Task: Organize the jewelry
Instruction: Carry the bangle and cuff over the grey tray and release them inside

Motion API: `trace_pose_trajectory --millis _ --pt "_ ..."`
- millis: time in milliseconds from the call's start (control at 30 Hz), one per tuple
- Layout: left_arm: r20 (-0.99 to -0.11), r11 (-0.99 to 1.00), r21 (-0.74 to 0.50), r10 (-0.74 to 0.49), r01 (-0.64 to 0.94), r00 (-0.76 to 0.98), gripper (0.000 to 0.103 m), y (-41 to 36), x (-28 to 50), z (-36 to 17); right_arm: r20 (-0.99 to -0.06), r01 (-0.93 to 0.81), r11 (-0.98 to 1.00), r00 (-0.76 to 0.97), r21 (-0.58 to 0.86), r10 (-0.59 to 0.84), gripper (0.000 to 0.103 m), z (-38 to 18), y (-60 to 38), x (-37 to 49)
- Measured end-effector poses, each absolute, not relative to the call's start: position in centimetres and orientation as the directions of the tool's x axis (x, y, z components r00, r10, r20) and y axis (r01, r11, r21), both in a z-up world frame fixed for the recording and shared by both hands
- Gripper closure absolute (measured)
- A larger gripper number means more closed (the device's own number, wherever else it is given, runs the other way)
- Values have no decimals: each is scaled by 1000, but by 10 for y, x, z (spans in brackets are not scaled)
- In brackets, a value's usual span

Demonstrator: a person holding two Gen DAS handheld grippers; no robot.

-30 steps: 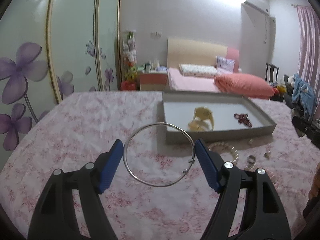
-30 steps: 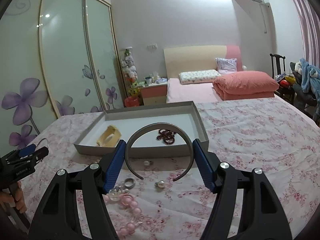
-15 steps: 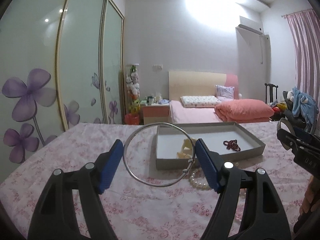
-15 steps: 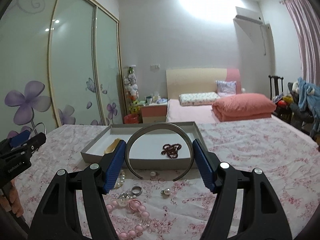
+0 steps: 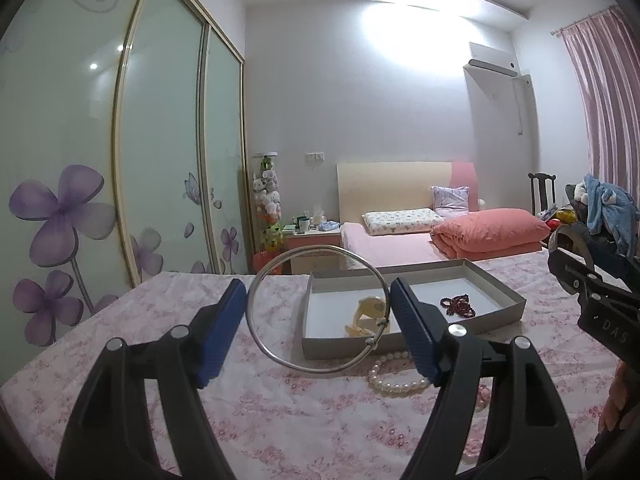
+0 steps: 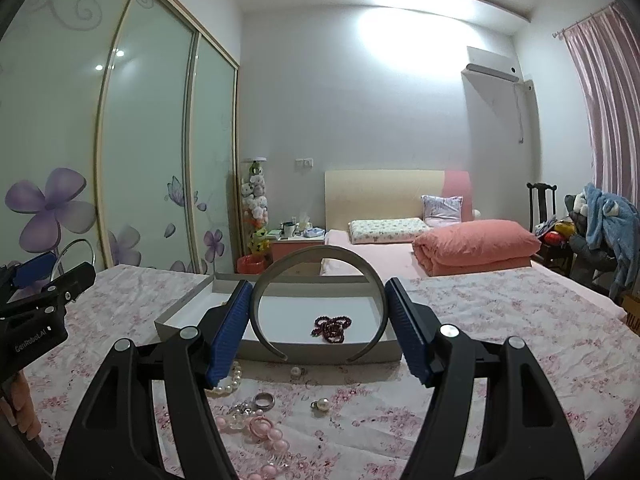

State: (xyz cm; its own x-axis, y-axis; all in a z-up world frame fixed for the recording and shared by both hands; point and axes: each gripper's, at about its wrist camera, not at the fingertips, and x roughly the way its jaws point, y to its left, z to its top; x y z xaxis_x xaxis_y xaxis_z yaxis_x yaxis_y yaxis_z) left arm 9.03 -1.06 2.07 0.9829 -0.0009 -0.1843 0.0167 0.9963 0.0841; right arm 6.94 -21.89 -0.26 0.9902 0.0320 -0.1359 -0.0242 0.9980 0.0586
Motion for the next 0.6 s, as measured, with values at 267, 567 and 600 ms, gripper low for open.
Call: trace_pose_trajectory --millis 267,567,600 --pt "-164 995 96 3 13 986 31 -15 91 23 -109 -21 999 994 39 25 35 -2 -216 67" --pt "-152 995 101 -3 18 988 31 -22 94 25 -102 -26 999 994 29 29 35 -1 -216 71" --pt "-152 995 101 -3 19 988 31 -23 95 25 -101 -27 999 994 28 30 35 -1 -216 71"
